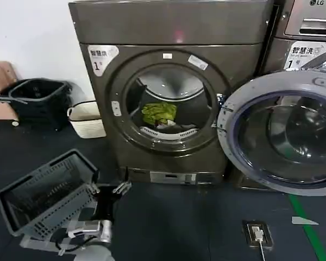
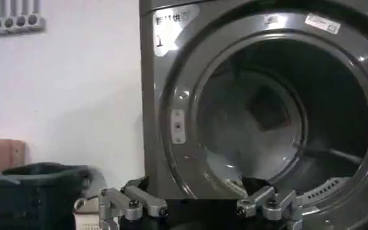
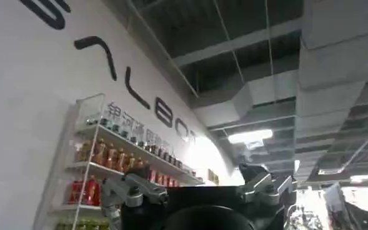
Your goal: Grasp the clothes from the dryer.
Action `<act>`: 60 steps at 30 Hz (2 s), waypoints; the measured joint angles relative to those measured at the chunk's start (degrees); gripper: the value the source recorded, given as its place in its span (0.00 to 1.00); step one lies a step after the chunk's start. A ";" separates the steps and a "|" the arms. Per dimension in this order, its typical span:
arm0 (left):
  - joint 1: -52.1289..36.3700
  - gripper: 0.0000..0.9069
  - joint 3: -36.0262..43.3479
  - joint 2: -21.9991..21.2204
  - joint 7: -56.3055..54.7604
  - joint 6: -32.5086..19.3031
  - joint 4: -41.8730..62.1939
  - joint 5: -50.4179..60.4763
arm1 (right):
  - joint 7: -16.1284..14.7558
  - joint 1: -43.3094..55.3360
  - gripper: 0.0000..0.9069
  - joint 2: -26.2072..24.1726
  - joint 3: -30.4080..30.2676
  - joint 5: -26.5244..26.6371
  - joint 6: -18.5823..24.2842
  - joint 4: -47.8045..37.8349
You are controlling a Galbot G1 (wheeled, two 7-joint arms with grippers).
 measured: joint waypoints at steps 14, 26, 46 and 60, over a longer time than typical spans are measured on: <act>-0.33 1.00 -0.21 -0.28 0.51 0.00 0.40 0.02 | -0.61 0.73 1.00 -0.08 -0.73 -0.14 0.01 -0.11; -1.15 1.00 -0.03 -0.14 1.89 -0.59 0.65 0.05 | -0.36 0.70 1.00 0.00 -1.21 0.38 2.21 -0.72; -1.26 1.00 0.01 -0.12 3.42 -1.23 0.94 0.51 | -0.63 0.18 1.00 0.07 -0.62 2.59 6.59 -0.79; -1.36 1.00 -0.34 0.16 3.91 -1.11 0.58 0.35 | -0.75 -0.17 1.00 0.12 -0.13 3.72 7.09 -0.47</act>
